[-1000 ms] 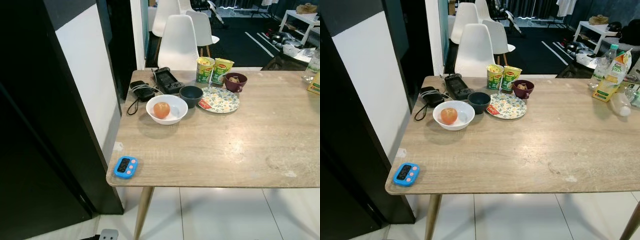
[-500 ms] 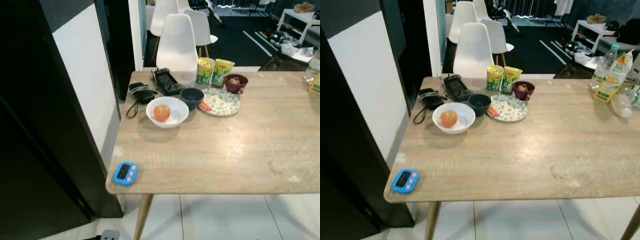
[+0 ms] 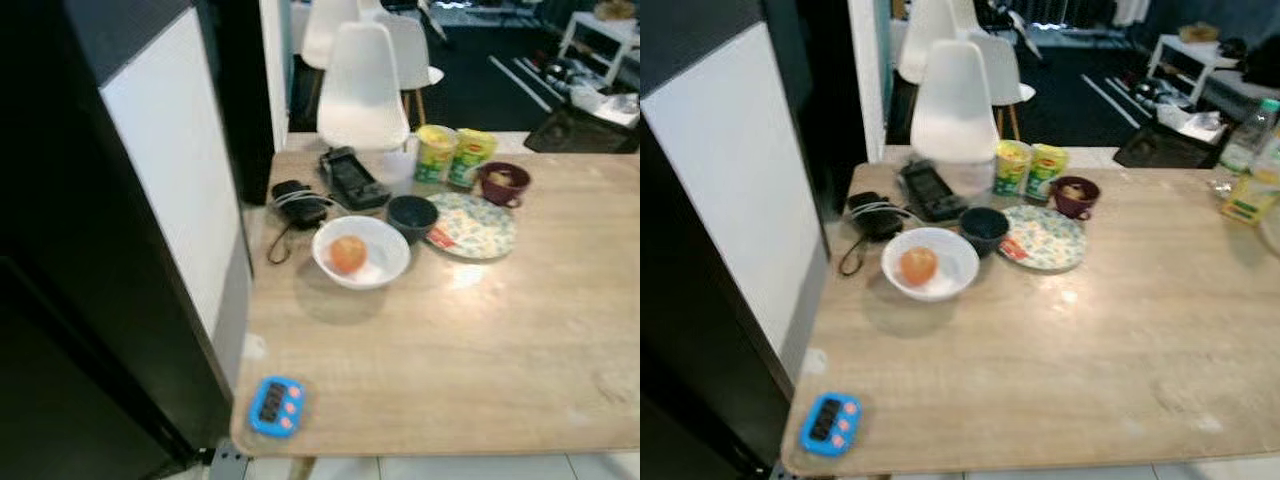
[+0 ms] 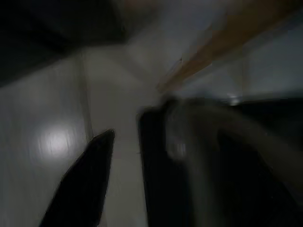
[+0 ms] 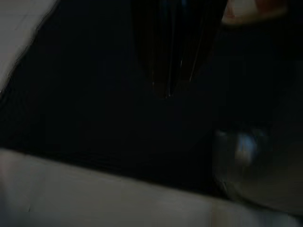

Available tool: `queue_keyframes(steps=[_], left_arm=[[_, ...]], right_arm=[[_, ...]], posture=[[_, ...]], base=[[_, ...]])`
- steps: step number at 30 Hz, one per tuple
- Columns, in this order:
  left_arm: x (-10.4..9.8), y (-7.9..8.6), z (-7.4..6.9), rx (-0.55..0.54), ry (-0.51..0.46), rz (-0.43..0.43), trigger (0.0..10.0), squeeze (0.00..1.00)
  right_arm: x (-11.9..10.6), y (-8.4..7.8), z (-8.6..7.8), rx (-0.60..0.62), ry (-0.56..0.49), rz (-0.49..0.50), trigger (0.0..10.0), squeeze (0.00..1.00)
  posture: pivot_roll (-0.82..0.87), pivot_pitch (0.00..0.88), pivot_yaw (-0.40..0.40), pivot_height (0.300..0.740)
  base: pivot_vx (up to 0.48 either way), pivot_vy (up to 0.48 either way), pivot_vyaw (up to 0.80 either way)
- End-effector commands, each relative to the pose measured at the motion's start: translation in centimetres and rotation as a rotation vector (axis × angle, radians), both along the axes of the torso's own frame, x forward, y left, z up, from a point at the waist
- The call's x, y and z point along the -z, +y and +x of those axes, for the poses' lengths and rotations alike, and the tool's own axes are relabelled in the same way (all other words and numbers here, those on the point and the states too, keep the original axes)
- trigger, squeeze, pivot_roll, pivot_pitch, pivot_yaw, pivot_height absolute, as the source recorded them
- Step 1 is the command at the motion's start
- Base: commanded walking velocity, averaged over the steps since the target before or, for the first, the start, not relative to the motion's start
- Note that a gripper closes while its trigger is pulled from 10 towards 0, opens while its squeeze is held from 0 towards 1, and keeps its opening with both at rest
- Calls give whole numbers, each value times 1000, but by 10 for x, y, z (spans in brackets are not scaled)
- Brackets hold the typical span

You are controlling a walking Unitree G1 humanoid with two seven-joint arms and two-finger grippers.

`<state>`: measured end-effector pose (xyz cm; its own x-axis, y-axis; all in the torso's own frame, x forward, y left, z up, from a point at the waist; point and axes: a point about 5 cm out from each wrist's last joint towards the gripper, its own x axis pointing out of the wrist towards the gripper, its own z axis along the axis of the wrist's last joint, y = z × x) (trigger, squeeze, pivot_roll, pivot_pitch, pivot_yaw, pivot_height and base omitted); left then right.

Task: Restocking fridge

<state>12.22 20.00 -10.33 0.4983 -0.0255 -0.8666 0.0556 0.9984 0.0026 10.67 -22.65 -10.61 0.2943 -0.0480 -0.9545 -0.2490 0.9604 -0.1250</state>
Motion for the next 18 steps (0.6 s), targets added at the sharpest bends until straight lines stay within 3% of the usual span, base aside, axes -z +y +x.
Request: queue_keyframes(steps=[1,6,18], left_arm=[[5,-5,-12,28,51,-20,10000,0],[4,-6,-11,8,42,-32,10000,0],[4,-6,-11,-3,43,-40,10000,0]], right_arm=[[-1,-8,-3,8,7,-19,10000,0],[-1,-8,-4,7,7,-20,10000,0],[-1,-11,-8,11,26,-32,10000,0]], posture=[[55,0,-50,740],[56,0,-51,740],[55,0,-51,740]], base=[[0,-469,0],[0,-428,0],[0,0,0]])
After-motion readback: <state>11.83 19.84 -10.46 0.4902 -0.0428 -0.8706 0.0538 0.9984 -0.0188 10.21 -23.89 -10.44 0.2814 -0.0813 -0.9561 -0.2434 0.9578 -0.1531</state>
